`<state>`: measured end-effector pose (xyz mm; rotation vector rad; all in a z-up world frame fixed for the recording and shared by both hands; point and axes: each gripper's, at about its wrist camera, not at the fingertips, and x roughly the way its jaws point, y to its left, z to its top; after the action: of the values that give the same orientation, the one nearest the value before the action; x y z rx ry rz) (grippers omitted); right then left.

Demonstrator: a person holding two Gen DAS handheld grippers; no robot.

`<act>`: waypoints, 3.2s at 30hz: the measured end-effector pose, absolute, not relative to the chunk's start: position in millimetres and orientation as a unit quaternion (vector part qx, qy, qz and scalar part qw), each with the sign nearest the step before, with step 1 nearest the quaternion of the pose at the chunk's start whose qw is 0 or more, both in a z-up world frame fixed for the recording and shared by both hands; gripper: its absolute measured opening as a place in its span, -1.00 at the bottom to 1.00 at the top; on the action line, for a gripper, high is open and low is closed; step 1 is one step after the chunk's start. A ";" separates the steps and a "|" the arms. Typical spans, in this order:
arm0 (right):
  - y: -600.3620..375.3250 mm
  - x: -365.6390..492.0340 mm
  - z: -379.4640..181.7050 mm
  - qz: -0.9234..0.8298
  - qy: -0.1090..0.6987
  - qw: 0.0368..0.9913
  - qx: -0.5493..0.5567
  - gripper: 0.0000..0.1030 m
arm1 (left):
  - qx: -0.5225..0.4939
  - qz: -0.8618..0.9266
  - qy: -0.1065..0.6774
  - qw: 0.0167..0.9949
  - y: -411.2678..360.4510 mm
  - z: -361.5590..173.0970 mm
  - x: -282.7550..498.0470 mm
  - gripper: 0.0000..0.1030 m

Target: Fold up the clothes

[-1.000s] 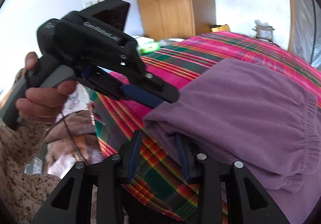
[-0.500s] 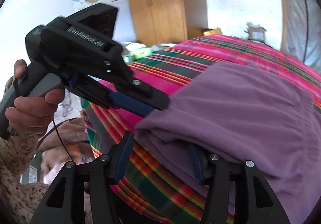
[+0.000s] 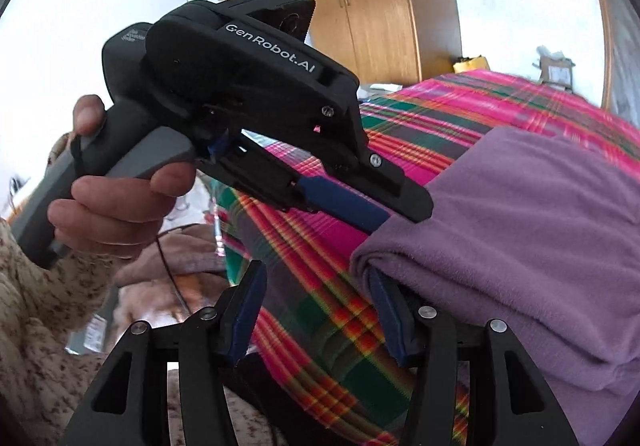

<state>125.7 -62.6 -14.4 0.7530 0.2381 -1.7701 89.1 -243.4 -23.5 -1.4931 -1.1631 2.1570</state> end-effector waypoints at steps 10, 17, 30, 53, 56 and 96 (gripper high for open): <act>-51.3 123.1 -12.0 -0.751 0.073 0.563 0.339 0.08 | -0.514 0.745 -0.402 0.138 -245.0 -21.7 90.5 -0.41; -50.1 104.2 -17.4 -0.768 0.047 0.536 0.347 0.08 | -0.515 0.743 -0.405 0.139 -246.0 -23.5 89.6 -0.41; -55.3 105.5 -14.4 -0.811 0.085 0.486 0.316 0.08 | -0.518 0.742 -0.403 0.141 -248.0 -26.5 87.4 -0.41; -73.3 116.1 -18.7 -0.741 0.067 0.570 0.348 0.08 | -0.525 0.734 -0.408 0.138 -254.4 -34.3 85.4 -0.41; -72.5 116.5 -18.7 -0.735 0.054 0.572 0.359 0.08 | -0.526 0.734 -0.408 0.138 -255.0 -34.9 85.4 -0.41; -107.8 140.7 -14.7 -0.845 0.237 0.381 0.290 0.03 | -0.516 0.748 -0.397 0.126 -271.9 -14.1 38.0 -0.33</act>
<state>140.7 -107.8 -14.7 0.7392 0.6051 -2.1579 38.0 -271.9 -14.1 -1.5035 -1.1552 2.1789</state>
